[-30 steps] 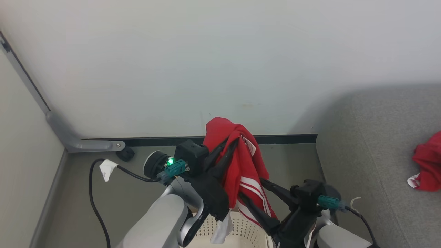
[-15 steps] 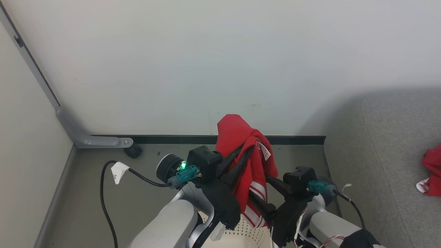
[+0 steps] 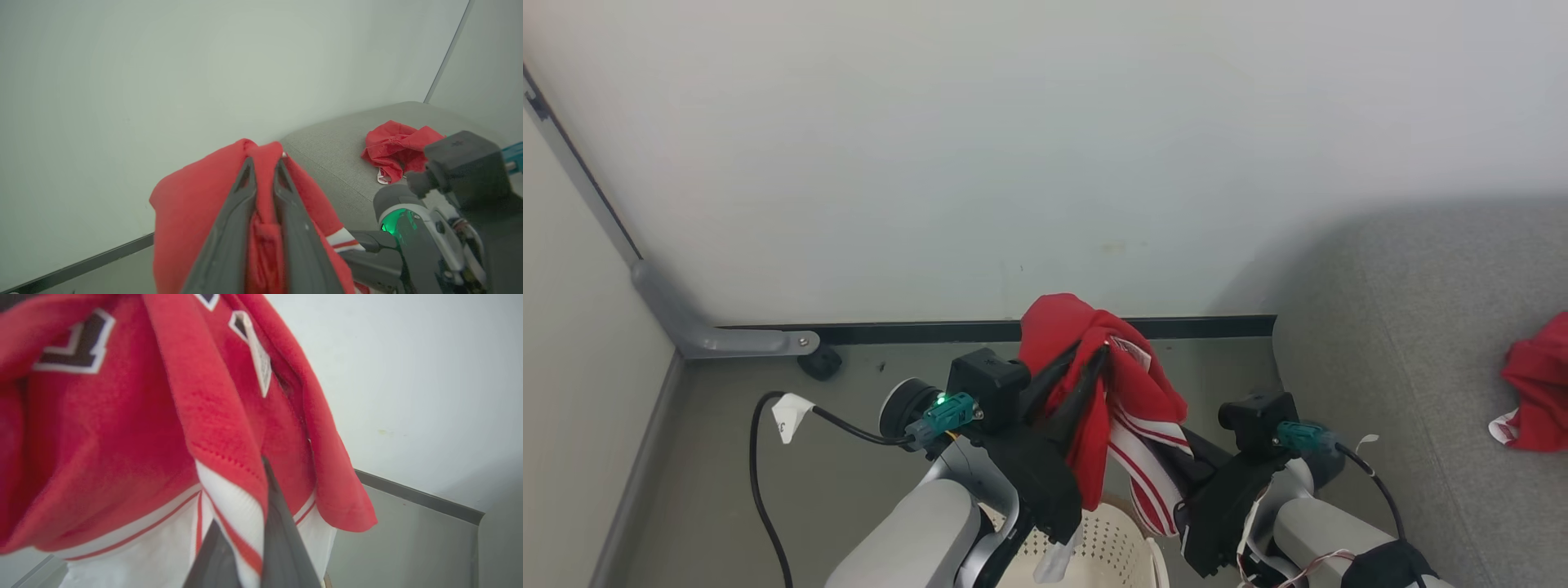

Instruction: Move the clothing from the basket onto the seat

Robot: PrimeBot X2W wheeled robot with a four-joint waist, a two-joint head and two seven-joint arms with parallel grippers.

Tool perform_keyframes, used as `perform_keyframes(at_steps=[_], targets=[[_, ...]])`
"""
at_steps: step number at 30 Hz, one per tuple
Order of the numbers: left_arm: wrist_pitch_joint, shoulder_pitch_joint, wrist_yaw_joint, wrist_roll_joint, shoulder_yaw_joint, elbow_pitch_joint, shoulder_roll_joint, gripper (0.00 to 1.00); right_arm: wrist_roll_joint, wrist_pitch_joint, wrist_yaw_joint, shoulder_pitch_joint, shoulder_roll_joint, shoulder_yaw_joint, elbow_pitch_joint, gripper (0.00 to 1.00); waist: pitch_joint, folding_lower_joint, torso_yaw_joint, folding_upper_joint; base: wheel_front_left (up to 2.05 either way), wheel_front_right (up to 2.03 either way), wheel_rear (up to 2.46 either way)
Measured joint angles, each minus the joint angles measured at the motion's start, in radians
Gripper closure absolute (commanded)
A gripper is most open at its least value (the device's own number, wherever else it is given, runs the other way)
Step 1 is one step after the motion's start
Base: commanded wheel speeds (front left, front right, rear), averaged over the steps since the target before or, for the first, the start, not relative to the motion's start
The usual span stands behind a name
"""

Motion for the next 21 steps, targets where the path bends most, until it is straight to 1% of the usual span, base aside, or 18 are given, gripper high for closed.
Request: perform_keyframes(at_steps=[1,7,14,21], targets=[[0.0,0.001,0.002,0.0,0.001,0.0,0.0,0.0,0.003,-0.002,0.0,0.0,-0.004,0.0,0.0,1.0,0.0,0.0,-0.004,0.0,0.0,0.0,0.0],[0.007,0.008,0.007,0.0,0.002,-0.003,0.005,0.0,0.011,-0.002,0.0,0.002,-0.04,-0.016,-0.006,1.0,-0.003,0.0,-0.033,0.0,0.0,0.0,0.0],[0.007,0.043,0.008,0.0,0.003,-0.021,0.031,0.0,0.02,-0.002,0.0,0.0,-0.111,-0.11,-0.058,1.0,-0.008,0.0,-0.078,0.0,0.0,0.0,0.0],[-0.003,0.086,0.006,0.0,-0.002,-0.059,0.058,0.0,0.018,-0.002,0.0,0.0,-0.191,-0.203,-0.128,1.0,-0.013,0.0,-0.139,0.0,0.0,0.0,0.0]])
